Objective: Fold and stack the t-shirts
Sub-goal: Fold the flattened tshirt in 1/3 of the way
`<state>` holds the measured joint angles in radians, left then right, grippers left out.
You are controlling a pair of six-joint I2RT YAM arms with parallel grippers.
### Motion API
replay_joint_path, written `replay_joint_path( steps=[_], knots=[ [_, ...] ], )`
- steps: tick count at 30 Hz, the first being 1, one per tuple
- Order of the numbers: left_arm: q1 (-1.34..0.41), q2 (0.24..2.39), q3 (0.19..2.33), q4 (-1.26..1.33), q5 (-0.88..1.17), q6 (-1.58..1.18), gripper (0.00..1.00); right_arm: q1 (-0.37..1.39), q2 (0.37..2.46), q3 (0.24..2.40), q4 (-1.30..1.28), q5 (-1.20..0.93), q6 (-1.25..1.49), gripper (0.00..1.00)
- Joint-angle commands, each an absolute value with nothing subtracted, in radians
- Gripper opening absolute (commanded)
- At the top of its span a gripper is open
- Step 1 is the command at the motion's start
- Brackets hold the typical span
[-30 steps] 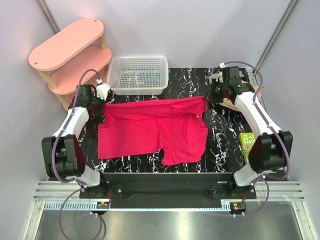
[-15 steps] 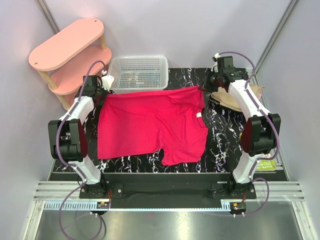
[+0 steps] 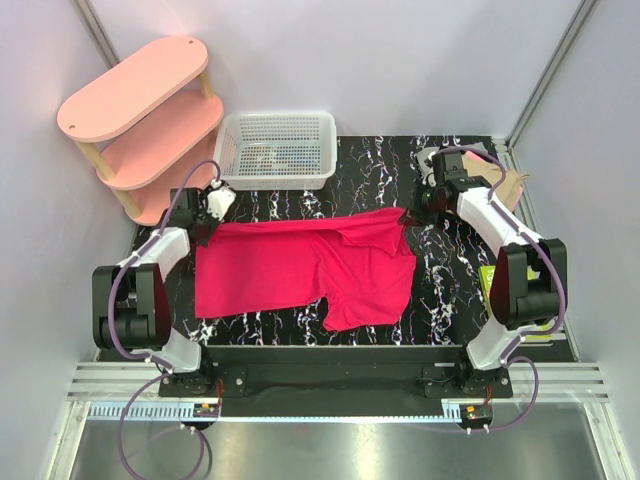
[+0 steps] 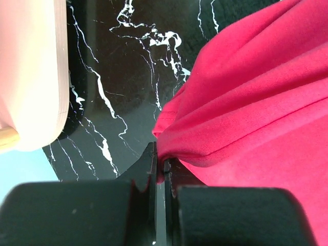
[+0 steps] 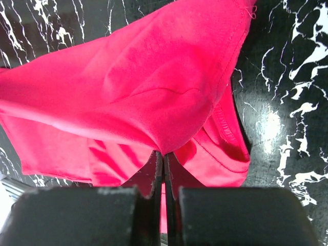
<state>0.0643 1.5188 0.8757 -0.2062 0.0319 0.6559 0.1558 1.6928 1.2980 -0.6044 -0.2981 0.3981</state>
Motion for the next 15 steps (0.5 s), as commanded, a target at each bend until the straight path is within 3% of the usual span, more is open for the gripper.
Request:
replay_joint_path(
  steps=[1, 4, 6, 7, 9, 10, 13, 15],
  knots=[
    [0.071, 1.483, 0.883, -0.120, -0.029, 0.673, 0.00, 0.143, 1.655, 1.296, -0.592, -0.268, 0.399, 0.17],
    [0.072, 1.474, 0.897, -0.140, -0.057, 0.684, 0.04, 0.143, 1.649, 1.301, -0.620, -0.252, 0.391, 0.57],
    [0.080, 1.430, 0.905, -0.172, -0.069, 0.684, 0.21, 0.144, 1.631, 1.295, -0.633, -0.235, 0.391, 0.73],
    [0.084, 1.410, 0.910, -0.185, -0.064, 0.683, 0.33, 0.146, 1.603, 1.290, -0.644, -0.216, 0.394, 0.99],
    [0.094, 1.317, 0.911, -0.248, -0.037, 0.669, 0.54, 0.150, 1.539, 1.263, -0.650, -0.207, 0.400, 1.00],
    [0.095, 1.275, 0.911, -0.274, -0.023, 0.660, 0.72, 0.173, 1.513, 1.250, -0.650, -0.203, 0.411, 1.00],
    [0.081, 1.128, 0.919, -0.421, 0.087, 0.612, 0.94, 0.247, 1.419, 1.195, -0.653, -0.192, 0.442, 1.00],
    [0.043, 1.059, 0.894, -0.481, 0.115, 0.598, 0.99, 0.300, 1.388, 1.152, -0.653, -0.186, 0.463, 1.00]
  ],
)
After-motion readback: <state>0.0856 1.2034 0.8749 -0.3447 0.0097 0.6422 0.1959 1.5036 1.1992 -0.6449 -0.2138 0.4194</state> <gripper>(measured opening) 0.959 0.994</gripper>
